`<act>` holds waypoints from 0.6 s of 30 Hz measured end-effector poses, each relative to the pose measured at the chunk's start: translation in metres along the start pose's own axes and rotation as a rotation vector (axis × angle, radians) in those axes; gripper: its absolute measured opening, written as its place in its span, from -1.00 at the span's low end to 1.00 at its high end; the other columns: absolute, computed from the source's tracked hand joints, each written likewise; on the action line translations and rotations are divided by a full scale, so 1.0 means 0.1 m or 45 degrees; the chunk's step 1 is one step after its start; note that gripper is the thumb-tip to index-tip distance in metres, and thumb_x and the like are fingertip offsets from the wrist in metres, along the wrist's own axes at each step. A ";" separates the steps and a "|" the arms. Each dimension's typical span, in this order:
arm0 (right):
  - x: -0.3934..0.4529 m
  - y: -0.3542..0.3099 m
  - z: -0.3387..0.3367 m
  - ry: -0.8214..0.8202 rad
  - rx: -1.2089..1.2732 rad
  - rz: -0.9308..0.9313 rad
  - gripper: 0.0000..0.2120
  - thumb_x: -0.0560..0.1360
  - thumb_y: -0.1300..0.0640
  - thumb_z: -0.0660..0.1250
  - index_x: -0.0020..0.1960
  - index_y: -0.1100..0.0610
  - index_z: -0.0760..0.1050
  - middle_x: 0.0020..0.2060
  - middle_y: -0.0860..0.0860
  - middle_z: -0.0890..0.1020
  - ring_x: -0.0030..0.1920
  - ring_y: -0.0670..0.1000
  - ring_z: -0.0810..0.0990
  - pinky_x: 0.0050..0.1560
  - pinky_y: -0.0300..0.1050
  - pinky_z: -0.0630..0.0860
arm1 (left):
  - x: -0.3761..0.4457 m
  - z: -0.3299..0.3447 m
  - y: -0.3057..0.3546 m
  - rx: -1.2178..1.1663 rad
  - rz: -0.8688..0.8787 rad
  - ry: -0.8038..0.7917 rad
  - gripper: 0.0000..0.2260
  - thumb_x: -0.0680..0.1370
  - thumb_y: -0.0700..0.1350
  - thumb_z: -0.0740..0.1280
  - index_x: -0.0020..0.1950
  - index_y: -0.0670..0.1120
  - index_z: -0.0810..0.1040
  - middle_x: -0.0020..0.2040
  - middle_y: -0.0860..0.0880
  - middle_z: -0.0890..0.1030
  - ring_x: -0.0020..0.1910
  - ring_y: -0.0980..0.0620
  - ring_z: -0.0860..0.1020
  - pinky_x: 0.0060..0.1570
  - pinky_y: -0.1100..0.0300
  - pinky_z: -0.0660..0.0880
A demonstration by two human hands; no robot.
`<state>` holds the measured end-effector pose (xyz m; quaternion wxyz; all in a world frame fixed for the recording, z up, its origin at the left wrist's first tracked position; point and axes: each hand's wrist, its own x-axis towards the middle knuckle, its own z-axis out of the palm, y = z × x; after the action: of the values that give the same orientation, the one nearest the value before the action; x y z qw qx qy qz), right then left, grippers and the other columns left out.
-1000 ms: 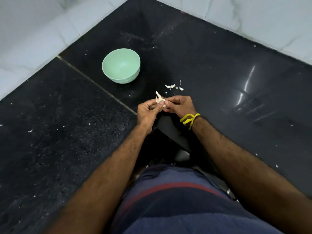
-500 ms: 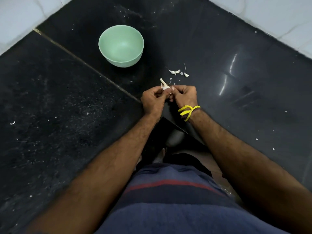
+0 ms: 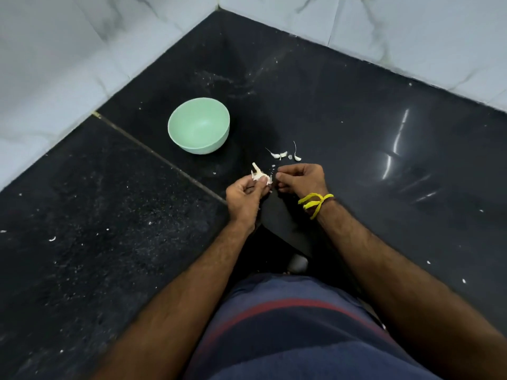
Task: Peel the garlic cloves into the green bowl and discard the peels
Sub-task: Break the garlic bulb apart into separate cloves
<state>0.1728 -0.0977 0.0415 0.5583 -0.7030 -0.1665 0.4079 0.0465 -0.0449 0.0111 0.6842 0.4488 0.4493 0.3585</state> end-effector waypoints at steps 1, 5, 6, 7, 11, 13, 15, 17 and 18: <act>0.03 -0.02 -0.04 -0.013 -0.035 -0.006 -0.87 0.46 0.34 0.45 0.00 0.34 0.62 -0.30 0.12 0.65 -0.41 -0.05 0.61 -0.36 -0.20 0.61 | -0.01 0.01 0.01 0.003 -0.003 0.019 -0.93 0.57 -0.33 0.39 0.00 -0.21 0.64 -0.25 0.02 0.71 -0.25 0.16 0.66 -0.10 0.29 0.63; 0.13 0.00 -0.10 -0.005 -0.182 -0.035 -0.88 0.55 0.31 0.35 -0.16 0.24 0.58 -0.37 0.09 0.59 -0.41 -0.01 0.58 -0.39 -0.13 0.61 | 0.00 0.05 0.04 0.050 0.006 0.090 -0.92 0.57 -0.32 0.40 0.05 -0.26 0.64 -0.25 0.02 0.70 -0.26 0.16 0.66 -0.13 0.28 0.64; 0.15 0.01 -0.10 0.017 -0.214 -0.048 -0.83 0.56 0.32 0.32 -0.20 0.19 0.56 -0.38 0.10 0.59 -0.40 0.02 0.59 -0.37 -0.10 0.62 | 0.01 0.06 0.04 0.070 0.013 0.098 -0.91 0.57 -0.32 0.41 0.06 -0.27 0.64 -0.25 0.01 0.70 -0.26 0.15 0.67 -0.12 0.28 0.64; 0.19 0.01 -0.11 0.048 -0.253 -0.063 -0.80 0.56 0.33 0.30 -0.22 0.16 0.55 -0.38 0.10 0.61 -0.40 0.03 0.60 -0.35 -0.08 0.63 | 0.02 0.07 0.05 0.088 0.019 0.102 -0.91 0.57 -0.31 0.41 0.06 -0.27 0.64 -0.25 0.01 0.70 -0.25 0.14 0.67 -0.12 0.27 0.64; 0.39 -0.08 -0.18 0.204 -0.441 -0.176 -0.78 0.49 0.24 0.37 -0.30 0.02 0.55 -0.37 0.02 0.66 -0.35 0.01 0.67 -0.23 0.01 0.67 | 0.07 0.12 0.11 0.086 0.017 0.114 -0.94 0.57 -0.31 0.41 0.02 -0.21 0.66 -0.23 0.01 0.72 -0.22 0.14 0.68 -0.09 0.26 0.64; 0.49 -0.14 -0.21 0.187 -0.529 -0.203 -0.78 0.47 0.16 0.40 -0.32 -0.01 0.54 -0.37 -0.01 0.66 -0.33 0.03 0.68 -0.21 0.06 0.67 | 0.10 0.13 0.11 0.070 0.004 0.122 -0.94 0.56 -0.31 0.42 0.01 -0.21 0.66 -0.21 -0.01 0.73 -0.21 0.11 0.69 -0.09 0.26 0.64; 0.53 -0.19 -0.23 0.163 -0.566 -0.206 -0.75 0.50 0.17 0.37 -0.34 -0.03 0.53 -0.36 -0.01 0.66 -0.35 0.03 0.68 -0.20 0.07 0.67 | 0.11 0.10 0.10 0.058 -0.018 0.103 -0.91 0.55 -0.32 0.42 0.05 -0.26 0.66 -0.19 -0.03 0.73 -0.18 0.07 0.70 -0.08 0.27 0.64; 0.49 -0.22 -0.24 0.179 -0.560 -0.239 -0.72 0.50 0.19 0.37 -0.36 -0.05 0.52 -0.36 -0.03 0.66 -0.31 0.04 0.68 -0.14 0.08 0.67 | 0.10 0.05 0.09 0.082 -0.043 0.057 -0.83 0.56 -0.33 0.40 0.14 -0.33 0.63 -0.15 -0.06 0.73 -0.15 0.06 0.71 -0.05 0.28 0.63; 0.46 -0.21 -0.23 0.189 -0.542 -0.257 -0.72 0.49 0.19 0.38 -0.36 -0.06 0.53 -0.37 -0.04 0.66 -0.30 0.04 0.68 -0.12 0.07 0.66 | 0.10 0.02 0.09 0.090 -0.055 0.034 -0.79 0.57 -0.34 0.39 0.19 -0.36 0.61 -0.12 -0.07 0.73 -0.13 0.06 0.71 -0.03 0.29 0.62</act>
<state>0.2234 -0.0742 0.0439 0.4463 -0.8126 -0.2765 0.2529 0.0508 -0.0332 0.0174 0.6693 0.4581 0.4804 0.3337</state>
